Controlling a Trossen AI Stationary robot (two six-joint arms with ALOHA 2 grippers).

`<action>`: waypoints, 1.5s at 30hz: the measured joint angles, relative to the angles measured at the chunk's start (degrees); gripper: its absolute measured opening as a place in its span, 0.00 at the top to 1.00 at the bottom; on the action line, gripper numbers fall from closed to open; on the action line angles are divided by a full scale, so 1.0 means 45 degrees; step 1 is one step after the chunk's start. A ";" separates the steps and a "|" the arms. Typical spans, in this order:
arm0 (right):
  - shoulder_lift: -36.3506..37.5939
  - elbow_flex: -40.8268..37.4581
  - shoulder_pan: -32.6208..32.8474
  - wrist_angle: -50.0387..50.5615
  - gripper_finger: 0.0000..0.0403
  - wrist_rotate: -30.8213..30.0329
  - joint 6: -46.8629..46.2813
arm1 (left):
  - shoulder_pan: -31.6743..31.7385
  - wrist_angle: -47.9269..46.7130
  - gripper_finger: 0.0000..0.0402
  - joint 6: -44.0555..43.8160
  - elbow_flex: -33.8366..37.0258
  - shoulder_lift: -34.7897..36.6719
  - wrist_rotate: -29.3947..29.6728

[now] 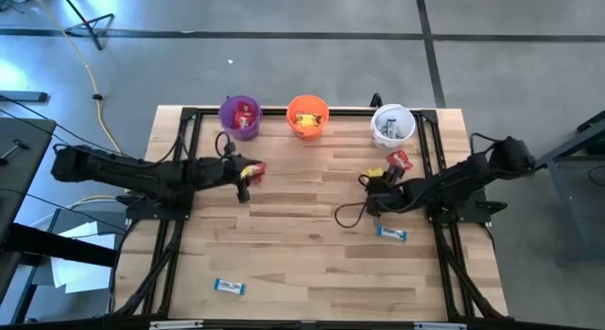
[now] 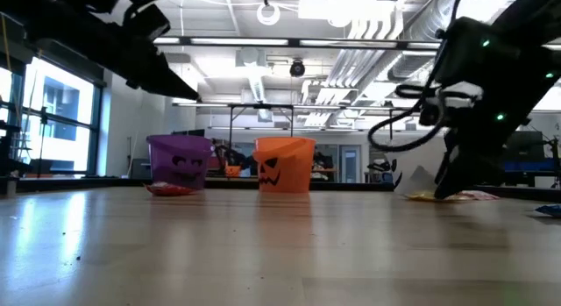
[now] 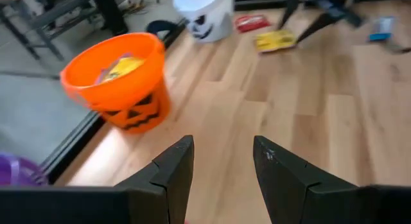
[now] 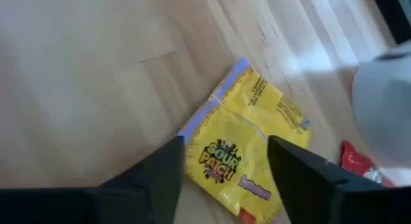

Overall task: Sort candy
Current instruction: Put the yellow candy into the orange bucket

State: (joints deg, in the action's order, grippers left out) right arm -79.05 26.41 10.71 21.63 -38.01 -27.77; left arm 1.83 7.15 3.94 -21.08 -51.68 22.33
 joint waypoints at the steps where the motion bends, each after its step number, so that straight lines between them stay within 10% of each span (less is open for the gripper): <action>1: -0.0145 0.0000 -0.0231 -0.0151 0.44 0.0078 -0.0136 | -0.0266 0.0115 0.63 -0.0066 0.0044 -0.0013 0.0091; 8: -0.0640 0.0068 -0.1792 -0.1015 0.45 0.1060 -0.0561 | -0.1377 0.0191 0.63 -0.0186 0.0385 -0.0010 0.0988; 18: -0.0659 0.0044 -0.2212 -0.1077 0.96 0.1901 -0.0427 | -0.2406 0.2918 0.63 -0.0738 0.1849 -0.0010 0.1159; 28: 0.0371 0.0019 -0.1846 -0.1390 0.98 0.2971 -0.0264 | -0.3182 0.5024 0.63 -0.1169 0.3346 -0.0010 0.1073; 45: 0.0368 -0.0034 -0.2406 0.0150 0.30 0.2571 -0.6150 | -0.3265 0.5059 0.63 -0.1254 0.3352 -0.0010 0.1072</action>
State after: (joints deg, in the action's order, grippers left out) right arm -77.39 26.26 -0.11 22.30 -26.43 -55.44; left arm -12.86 29.92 -1.70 -5.99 -51.72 27.15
